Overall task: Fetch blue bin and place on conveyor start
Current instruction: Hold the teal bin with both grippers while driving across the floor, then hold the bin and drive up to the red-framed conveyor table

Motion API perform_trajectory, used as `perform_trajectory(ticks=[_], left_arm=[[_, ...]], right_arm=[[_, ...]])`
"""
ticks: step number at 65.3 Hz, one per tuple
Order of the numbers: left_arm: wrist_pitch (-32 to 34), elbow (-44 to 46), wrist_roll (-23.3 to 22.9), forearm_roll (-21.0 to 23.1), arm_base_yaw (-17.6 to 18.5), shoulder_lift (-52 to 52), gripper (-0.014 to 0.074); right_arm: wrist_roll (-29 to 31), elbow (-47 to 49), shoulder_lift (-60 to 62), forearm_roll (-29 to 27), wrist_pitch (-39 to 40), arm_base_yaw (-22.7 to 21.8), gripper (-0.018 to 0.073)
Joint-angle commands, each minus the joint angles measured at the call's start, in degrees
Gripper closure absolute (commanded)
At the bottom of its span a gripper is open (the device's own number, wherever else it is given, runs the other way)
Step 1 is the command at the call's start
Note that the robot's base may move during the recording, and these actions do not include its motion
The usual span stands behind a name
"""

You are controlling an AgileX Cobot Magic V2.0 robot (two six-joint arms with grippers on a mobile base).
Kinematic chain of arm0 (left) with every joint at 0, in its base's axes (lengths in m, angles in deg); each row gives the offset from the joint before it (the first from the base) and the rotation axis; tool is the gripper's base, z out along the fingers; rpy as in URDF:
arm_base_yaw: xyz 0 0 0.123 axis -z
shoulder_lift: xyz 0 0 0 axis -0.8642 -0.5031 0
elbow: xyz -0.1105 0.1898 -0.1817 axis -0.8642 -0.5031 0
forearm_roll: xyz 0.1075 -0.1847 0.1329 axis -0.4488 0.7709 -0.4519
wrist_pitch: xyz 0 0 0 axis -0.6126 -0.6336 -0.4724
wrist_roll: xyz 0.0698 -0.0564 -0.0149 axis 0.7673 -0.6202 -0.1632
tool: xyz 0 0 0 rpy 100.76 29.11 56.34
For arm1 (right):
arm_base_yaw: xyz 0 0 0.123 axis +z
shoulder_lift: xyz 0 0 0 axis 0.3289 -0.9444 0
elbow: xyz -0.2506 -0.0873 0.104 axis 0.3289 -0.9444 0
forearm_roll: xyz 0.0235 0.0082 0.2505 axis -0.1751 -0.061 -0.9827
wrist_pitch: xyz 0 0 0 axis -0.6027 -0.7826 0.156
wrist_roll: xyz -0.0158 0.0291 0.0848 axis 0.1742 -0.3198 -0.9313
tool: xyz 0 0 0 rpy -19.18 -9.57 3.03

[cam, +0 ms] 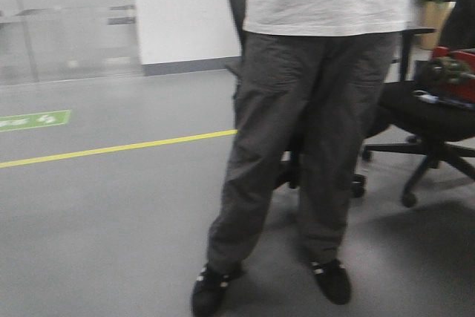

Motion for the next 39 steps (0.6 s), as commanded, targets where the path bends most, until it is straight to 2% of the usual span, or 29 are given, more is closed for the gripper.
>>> perform_trajectory(ticks=[1,39], left_arm=[[3.68,0.37,0.00,-0.85,-0.28,0.76,0.0707],[3.68,0.37,0.00,-0.85,-0.28,0.76,0.0707]], right_arm=[[1.33,0.57,0.38,2.51,1.36,-0.47,0.0711],[1.33,0.57,0.38,2.51,1.36,-0.47,0.0711]])
